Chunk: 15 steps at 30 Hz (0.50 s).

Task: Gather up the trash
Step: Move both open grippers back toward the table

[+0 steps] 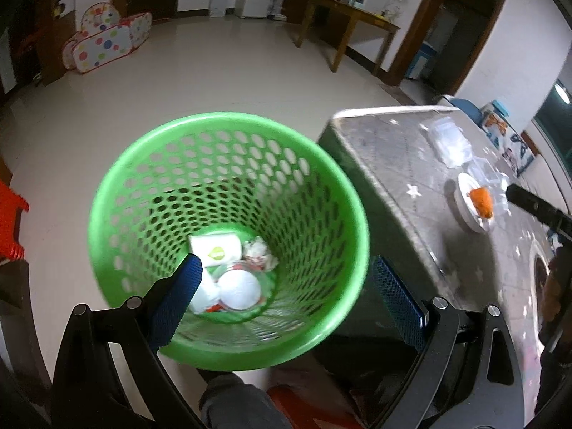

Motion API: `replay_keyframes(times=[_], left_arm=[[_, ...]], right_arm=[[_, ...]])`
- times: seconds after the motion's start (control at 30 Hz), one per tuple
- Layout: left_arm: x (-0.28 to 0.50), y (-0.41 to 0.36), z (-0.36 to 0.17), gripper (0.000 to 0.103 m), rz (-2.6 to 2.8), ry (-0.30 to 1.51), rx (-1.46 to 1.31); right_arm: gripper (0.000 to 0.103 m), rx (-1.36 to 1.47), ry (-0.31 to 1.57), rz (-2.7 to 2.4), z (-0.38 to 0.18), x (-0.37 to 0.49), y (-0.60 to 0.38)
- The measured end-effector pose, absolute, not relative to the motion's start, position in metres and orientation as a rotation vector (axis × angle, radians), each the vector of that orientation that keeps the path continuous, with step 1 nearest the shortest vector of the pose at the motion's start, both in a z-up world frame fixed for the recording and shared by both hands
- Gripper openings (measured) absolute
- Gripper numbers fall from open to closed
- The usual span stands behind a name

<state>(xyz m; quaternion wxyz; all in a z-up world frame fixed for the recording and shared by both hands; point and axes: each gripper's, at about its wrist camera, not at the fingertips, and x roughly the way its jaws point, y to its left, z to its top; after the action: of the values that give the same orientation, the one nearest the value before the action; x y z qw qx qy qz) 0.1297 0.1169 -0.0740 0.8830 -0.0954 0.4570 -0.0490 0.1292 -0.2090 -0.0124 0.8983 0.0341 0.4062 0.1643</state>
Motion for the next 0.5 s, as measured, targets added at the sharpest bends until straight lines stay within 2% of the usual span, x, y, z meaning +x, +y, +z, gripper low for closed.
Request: replay_keyframes(times=[0.27,0.5], left_arm=[[0.140,0.075,-0.070,0.095,-0.167,0.949,-0.142],[0.147,0.043,-0.064,0.095,-0.207,0.941,-0.087]], right_arm=[[0.076,0.167,0.879,0.181,-0.027,0.141,-0.286],[0.075,0.247,0.925,0.172,-0.048,0.156,-0.300]])
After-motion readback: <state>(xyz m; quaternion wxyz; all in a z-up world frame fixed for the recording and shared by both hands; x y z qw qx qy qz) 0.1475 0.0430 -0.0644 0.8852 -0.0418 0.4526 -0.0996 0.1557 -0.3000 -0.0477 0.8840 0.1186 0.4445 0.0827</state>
